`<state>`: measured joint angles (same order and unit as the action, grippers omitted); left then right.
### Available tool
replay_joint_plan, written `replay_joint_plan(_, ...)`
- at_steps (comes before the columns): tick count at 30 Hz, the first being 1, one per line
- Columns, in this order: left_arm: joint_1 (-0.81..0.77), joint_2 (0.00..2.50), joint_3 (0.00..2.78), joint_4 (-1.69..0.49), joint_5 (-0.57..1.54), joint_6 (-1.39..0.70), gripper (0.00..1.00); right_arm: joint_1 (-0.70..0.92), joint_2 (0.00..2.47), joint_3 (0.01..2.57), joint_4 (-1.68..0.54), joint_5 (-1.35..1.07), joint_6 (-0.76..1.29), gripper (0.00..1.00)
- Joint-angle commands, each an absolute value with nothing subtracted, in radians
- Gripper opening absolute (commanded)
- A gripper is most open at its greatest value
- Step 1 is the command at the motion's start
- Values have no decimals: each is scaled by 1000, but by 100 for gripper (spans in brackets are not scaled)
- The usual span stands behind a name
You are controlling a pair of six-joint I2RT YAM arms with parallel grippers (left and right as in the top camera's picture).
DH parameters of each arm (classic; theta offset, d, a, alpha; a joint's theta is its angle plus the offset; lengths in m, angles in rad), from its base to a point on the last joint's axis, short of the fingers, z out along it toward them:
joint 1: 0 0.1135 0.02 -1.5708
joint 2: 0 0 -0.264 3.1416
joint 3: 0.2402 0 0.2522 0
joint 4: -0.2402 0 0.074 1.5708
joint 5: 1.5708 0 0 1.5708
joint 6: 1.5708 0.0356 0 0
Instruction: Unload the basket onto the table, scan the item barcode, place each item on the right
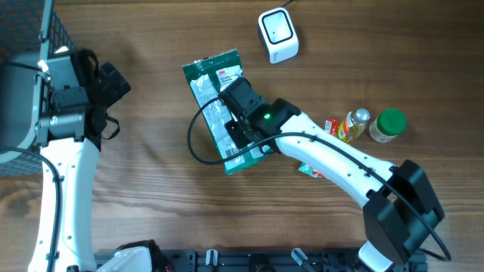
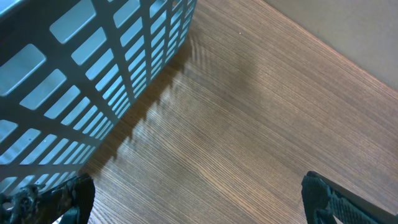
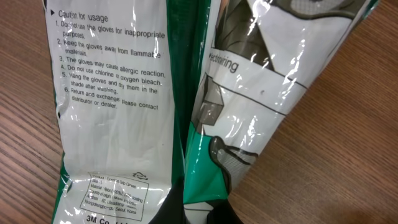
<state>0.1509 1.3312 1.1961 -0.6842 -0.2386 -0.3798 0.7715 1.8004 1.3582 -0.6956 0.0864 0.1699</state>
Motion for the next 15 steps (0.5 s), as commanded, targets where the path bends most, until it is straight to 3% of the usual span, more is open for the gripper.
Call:
replay_joint_plan(1,155,1330,1200,-682,-244,-371,100,777,1790,1367,-693,57,162,4)
replay_joint_plan(15,155,1330,1200,-682,-244,-371,100,777,1792,1366,-719,17,210,4)
